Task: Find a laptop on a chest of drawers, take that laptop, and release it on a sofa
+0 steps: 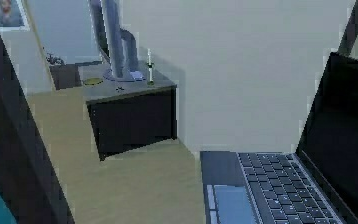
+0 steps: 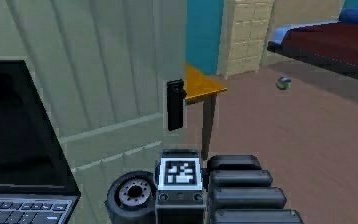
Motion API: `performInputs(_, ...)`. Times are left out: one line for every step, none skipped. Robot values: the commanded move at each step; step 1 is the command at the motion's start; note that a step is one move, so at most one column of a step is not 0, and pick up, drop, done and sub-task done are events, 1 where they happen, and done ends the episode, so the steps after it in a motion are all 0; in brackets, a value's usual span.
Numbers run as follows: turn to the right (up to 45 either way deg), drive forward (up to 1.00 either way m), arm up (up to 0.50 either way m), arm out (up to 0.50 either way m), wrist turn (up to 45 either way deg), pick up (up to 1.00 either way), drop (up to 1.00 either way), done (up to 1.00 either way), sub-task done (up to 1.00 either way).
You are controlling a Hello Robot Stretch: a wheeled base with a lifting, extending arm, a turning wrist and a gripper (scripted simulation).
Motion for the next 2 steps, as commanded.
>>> performInputs(45.0,0.00,0.00,0.00,0.0,0.00,0.00,0.00,0.00)
performInputs(45.0,0.00,0.00,0.00,0.0,0.00,0.00,0.00,0.00)
